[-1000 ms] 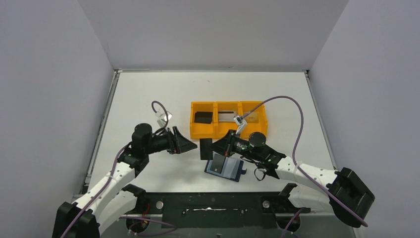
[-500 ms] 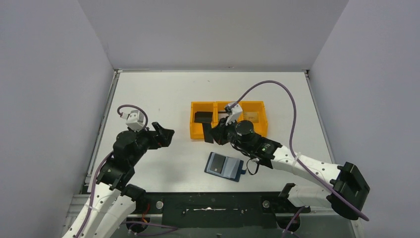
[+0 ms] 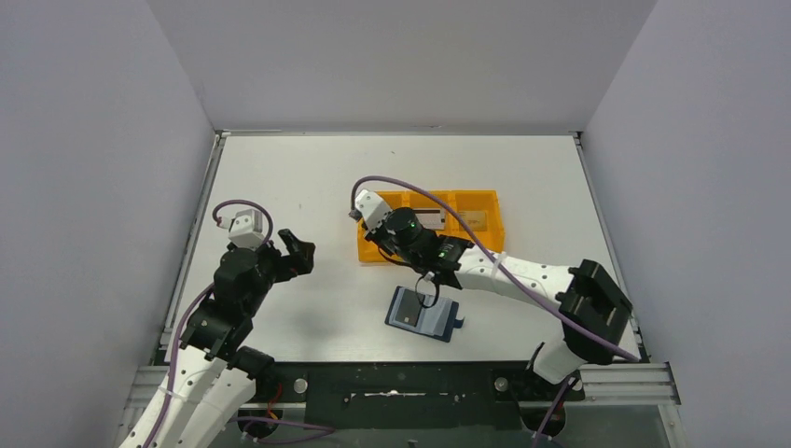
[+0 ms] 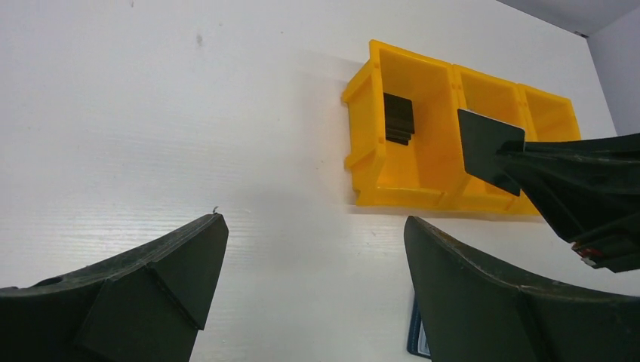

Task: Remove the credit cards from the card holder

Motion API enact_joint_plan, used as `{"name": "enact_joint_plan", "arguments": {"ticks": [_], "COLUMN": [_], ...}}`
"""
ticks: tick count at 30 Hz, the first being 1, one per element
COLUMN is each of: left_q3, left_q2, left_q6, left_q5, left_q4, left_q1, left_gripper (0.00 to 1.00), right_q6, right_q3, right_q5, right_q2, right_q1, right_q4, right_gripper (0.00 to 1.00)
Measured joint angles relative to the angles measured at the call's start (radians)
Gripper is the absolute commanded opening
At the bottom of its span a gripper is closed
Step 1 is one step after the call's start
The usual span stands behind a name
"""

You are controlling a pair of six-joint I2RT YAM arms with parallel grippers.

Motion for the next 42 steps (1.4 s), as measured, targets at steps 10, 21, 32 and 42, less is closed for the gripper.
{"name": "enact_joint_plan", "arguments": {"ticks": [10,21,32,42], "left_q3": [0.0,0.0,0.0,0.0], "left_q2": [0.004,0.01,0.002,-0.011], "left_q6": [0.0,0.0,-0.001,-0.002], "left_q5": [-0.063,-0.075,-0.095,-0.12], "left_q4": [-0.027,-0.035,-0.04,-0.054], "left_q1": [0.0,0.0,0.0,0.0], "left_gripper": [0.89,0.89,0.89,0.89], "right_q6": [-0.373,-0.621,-0.71,-0.737], "right_q3": [0.132,0.195,0.256,0.285], "right_q5": [-0.003,0.001,-0.017,-0.037], "right_q2": [0.235,0.362,0.471,0.556], "right_q1": [-0.026,-0.066,-0.113,-0.134], "right_q4": [-0.068,-0.069,-0.021,-0.006], "right_gripper": [0.0,0.0,0.02,0.15]}}
